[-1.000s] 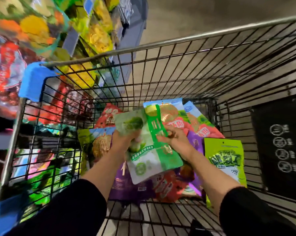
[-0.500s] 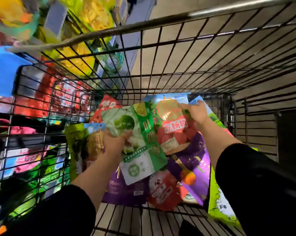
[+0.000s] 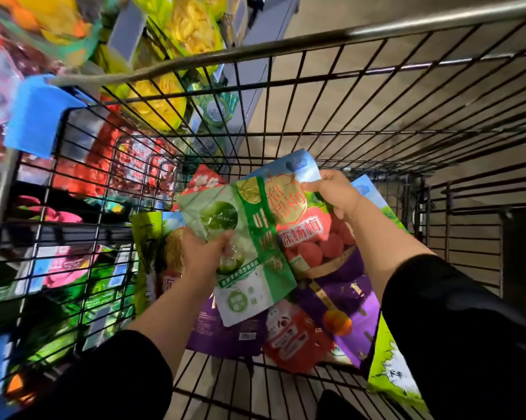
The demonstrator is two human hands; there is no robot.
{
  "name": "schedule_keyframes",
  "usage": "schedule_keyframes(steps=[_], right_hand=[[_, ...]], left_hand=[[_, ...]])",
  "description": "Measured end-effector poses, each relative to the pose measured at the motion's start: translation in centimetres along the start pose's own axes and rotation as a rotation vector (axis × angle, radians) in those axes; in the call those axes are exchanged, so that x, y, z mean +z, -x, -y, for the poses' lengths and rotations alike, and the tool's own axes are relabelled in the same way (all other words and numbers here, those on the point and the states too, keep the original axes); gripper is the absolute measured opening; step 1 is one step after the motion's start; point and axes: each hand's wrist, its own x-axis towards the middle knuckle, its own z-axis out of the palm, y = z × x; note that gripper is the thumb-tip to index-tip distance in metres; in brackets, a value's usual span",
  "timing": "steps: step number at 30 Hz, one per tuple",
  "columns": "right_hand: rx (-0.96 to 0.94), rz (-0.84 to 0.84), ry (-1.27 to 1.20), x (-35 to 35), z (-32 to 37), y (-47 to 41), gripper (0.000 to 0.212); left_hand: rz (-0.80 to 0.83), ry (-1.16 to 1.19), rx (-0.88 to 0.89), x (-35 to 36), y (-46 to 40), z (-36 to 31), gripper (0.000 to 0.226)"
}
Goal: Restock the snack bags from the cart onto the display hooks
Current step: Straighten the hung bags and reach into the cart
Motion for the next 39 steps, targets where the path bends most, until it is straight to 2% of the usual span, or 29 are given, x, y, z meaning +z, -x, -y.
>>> schedule_keyframes(steps=[1, 3, 6, 9, 11, 13, 15, 18, 20, 23, 26, 29, 32, 36, 39], right_hand=[[-0.015, 0.043, 0.028, -0.1, 0.2, 0.5, 0.042], [-0.047, 0.072, 0.060, -0.2, 1.0, 2.1, 0.024], [-0.138, 0.026, 0.044, -0.1, 2.5, 4.4, 0.026], [-0.181, 0.020, 0.066, 0.6, 3.9, 7.1, 0.020], [-0.206, 0.003, 0.074, 1.1, 4.9, 9.3, 0.026], [-0.246, 0.022, 0.002, 1.6, 6.1, 12.2, 0.017], [-0.295, 0.009, -0.069, 2.3, 7.7, 15.6, 0.012], [-0.416, -0.070, -0.070, 3.8, 10.6, 20.8, 0.017], [-0.511, -0.123, -0.066, 5.2, 12.6, 24.9, 0.020], [-0.657, -0.197, -0.084, 7.8, 14.9, 31.4, 0.023], [-0.801, -0.233, -0.151, 10.7, 16.1, 36.8, 0.026], [-0.895, -0.240, -0.165, 14.4, 16.0, 41.6, 0.025], [-0.976, -0.186, -0.129, 18.4, 14.6, 45.2, 0.033], [-0.981, -0.007, -0.035, 23.8, 12.0, 48.4, 0.025], [-0.972, 0.147, -0.068, 28.0, 9.3, 49.4, 0.011]], left_hand=[[-0.024, 0.003, 0.002, -0.2, 0.5, -0.4, 0.059], [-0.063, 0.042, 0.002, -0.7, 1.0, -1.1, 0.058], [-0.103, 0.056, 0.051, -1.4, 2.4, -2.5, 0.049], [-0.078, 0.110, 0.102, -2.4, 5.1, -4.1, 0.038], [-0.081, 0.149, 0.156, -3.5, 6.9, -4.8, 0.034], [-0.083, 0.208, 0.215, -5.0, 8.1, -5.2, 0.032], [-0.120, 0.272, 0.265, -7.0, 9.8, -5.9, 0.035], [-0.115, 0.400, 0.369, -10.3, 13.3, -7.7, 0.056], [-0.085, 0.530, 0.411, -13.0, 16.3, -9.0, 0.053], [-0.161, 0.640, 0.543, -17.0, 20.4, -10.0, 0.066], [-0.172, 0.745, 0.636, -21.2, 24.5, -9.8, 0.056], [-0.248, 0.779, 0.717, -25.5, 28.0, -8.6, 0.060], [-0.333, 0.787, 0.698, -29.5, 30.1, -5.6, 0.052], [-0.433, 0.770, 0.624, -33.9, 31.1, -0.1, 0.076], [-0.535, 0.827, 0.594, -36.7, 31.8, 3.7, 0.053]])
